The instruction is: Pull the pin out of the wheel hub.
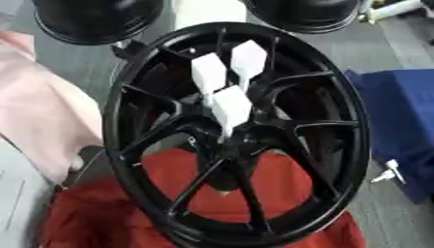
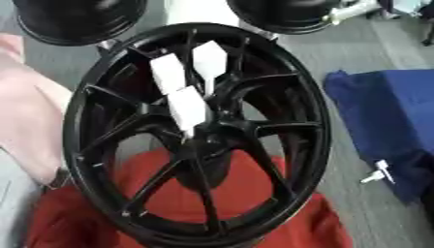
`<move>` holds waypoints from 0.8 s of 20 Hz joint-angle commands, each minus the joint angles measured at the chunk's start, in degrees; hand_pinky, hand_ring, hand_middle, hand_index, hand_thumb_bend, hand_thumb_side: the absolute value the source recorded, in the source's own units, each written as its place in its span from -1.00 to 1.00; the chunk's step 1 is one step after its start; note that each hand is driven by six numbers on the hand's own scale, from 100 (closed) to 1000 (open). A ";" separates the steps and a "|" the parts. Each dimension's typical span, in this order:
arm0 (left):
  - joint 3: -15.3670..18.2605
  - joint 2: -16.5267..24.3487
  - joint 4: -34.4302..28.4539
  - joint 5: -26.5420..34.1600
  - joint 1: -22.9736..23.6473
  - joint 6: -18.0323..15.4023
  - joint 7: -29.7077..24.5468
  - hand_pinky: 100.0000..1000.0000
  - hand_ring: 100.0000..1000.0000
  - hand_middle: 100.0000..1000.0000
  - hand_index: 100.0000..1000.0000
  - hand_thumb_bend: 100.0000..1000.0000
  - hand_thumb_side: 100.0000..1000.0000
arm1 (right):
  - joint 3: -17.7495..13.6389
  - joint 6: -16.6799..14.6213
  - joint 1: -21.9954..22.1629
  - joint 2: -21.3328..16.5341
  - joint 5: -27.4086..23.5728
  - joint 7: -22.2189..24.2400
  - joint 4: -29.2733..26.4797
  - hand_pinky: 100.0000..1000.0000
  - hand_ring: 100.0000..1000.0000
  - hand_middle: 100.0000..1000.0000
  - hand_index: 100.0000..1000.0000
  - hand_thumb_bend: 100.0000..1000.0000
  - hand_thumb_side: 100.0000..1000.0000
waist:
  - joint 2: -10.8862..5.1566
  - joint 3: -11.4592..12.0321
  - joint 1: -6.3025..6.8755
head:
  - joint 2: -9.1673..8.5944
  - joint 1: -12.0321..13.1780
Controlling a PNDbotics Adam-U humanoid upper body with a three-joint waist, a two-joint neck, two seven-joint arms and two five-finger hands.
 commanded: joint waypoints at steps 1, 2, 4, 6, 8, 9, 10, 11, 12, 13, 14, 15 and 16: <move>0.78 1.89 -0.73 -0.18 -0.22 0.01 0.36 0.30 0.14 0.04 0.25 -0.30 0.25 | -3.37 0.83 0.91 -0.87 6.86 -4.39 3.07 0.65 0.55 0.29 0.43 -0.30 -0.96 | -0.46 -0.23 0.26 | -0.37 0.25; 0.80 1.90 -0.71 -0.18 -0.21 0.01 0.38 0.30 0.14 0.04 0.25 -0.30 0.25 | -3.91 1.47 1.43 -0.58 8.03 -5.49 3.90 0.70 0.66 0.47 0.53 -0.23 -0.80 | -0.47 -0.28 0.27 | -0.41 0.26; 0.82 1.90 -0.70 -0.16 -0.20 0.00 0.40 0.30 0.14 0.04 0.25 -0.30 0.25 | -4.64 2.80 2.00 0.02 9.77 -7.57 5.03 0.78 0.81 0.68 0.64 -0.34 -0.35 | -0.52 -0.31 0.28 | -0.45 0.22; 0.82 1.90 -0.67 -0.14 -0.19 0.03 0.40 0.30 0.15 0.04 0.25 -0.30 0.25 | -5.18 3.64 2.05 0.72 8.85 -9.73 5.48 0.81 0.88 0.75 0.68 -0.56 -0.16 | -0.55 -0.33 0.30 | -0.49 0.22; 0.80 1.88 -0.69 -0.13 -0.22 0.02 0.36 0.30 0.15 0.04 0.25 -0.31 0.25 | -5.29 4.07 1.97 1.20 6.93 -11.99 5.09 0.83 0.89 0.78 0.69 -0.71 -0.05 | -0.55 -0.27 0.31 | -0.53 0.15; 0.79 1.87 -0.70 -0.11 -0.24 0.02 0.34 0.30 0.15 0.04 0.25 -0.31 0.25 | -5.22 4.20 1.83 1.47 5.81 -13.07 4.58 0.83 0.89 0.77 0.68 -0.72 -0.05 | -0.55 -0.22 0.30 | -0.54 0.12; 0.78 1.85 -0.71 -0.09 -0.27 0.02 0.33 0.30 0.15 0.04 0.25 -0.31 0.25 | -5.08 4.25 1.67 1.77 4.67 -14.01 3.89 0.82 0.84 0.71 0.64 -0.72 -0.06 | -0.55 -0.15 0.30 | -0.54 0.09; 0.76 1.83 -0.72 -0.07 -0.30 0.02 0.29 0.30 0.15 0.04 0.25 -0.31 0.25 | -4.90 4.35 1.46 2.18 3.29 -14.89 2.94 0.81 0.80 0.67 0.61 -0.73 -0.09 | -0.55 -0.08 0.30 | -0.54 0.08; 0.72 1.81 -0.74 -0.05 -0.33 0.02 0.24 0.30 0.15 0.04 0.25 -0.31 0.25 | -4.67 4.52 1.17 2.61 1.75 -15.75 1.80 0.79 0.69 0.53 0.51 -0.73 -0.24 | -0.55 0.01 0.30 | -0.56 0.06; 0.68 1.79 -0.75 -0.03 -0.38 0.02 0.18 0.30 0.15 0.04 0.25 -0.31 0.25 | -4.28 4.57 0.78 3.18 -0.10 -16.63 0.26 0.78 0.65 0.48 0.47 -0.75 -0.29 | -0.55 0.10 0.30 | -0.60 0.03; 0.64 1.76 -0.76 0.00 -0.43 0.02 0.13 0.30 0.15 0.04 0.25 -0.31 0.25 | -3.81 4.49 0.39 3.83 -2.25 -17.25 -1.34 0.77 0.61 0.41 0.41 -0.80 -0.36 | -0.56 0.21 0.31 | -0.63 -0.03; 0.61 1.73 -0.79 0.03 -0.49 0.01 0.09 0.30 0.15 0.04 0.25 -0.31 0.25 | -3.10 4.16 -0.12 4.57 -4.82 -17.45 -3.26 0.76 0.59 0.38 0.39 -0.85 -0.38 | -0.56 0.32 0.31 | -0.67 -0.14; 0.57 1.69 -0.83 0.07 -0.54 0.00 0.05 0.30 0.15 0.04 0.25 -0.31 0.25 | -2.35 3.92 -0.69 5.43 -6.94 -17.33 -5.16 0.76 0.58 0.34 0.36 -0.94 -0.39 | -0.59 0.47 0.32 | -0.67 -0.33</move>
